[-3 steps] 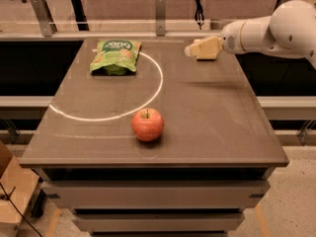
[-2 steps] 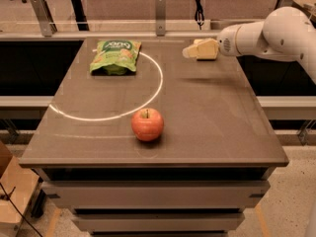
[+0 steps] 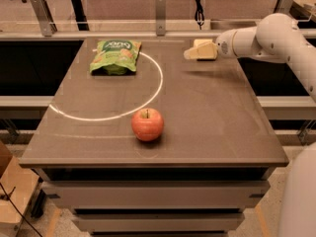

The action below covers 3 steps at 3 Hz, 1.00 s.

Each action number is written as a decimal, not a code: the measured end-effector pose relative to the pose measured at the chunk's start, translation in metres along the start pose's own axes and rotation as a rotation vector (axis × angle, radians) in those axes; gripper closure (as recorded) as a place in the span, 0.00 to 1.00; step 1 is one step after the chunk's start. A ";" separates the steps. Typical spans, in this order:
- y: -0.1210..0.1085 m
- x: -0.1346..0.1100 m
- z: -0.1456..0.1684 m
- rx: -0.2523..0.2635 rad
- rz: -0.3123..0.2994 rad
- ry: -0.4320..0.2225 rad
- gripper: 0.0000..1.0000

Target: Move sponge near apple

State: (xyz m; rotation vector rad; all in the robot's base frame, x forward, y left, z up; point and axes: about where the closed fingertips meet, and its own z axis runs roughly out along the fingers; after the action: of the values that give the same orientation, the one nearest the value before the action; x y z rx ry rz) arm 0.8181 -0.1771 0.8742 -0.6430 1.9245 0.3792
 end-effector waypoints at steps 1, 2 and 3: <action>-0.014 0.008 0.009 0.020 0.012 0.020 0.00; -0.022 0.016 0.015 0.028 0.019 0.044 0.00; -0.027 0.020 0.017 0.025 0.027 0.059 0.18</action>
Offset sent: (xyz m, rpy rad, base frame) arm 0.0262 -0.0283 -0.0258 -0.0379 0.0583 -0.0558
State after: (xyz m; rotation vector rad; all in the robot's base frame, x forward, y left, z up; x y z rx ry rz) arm 0.8403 -0.1949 0.8496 -0.6186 1.9925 0.3560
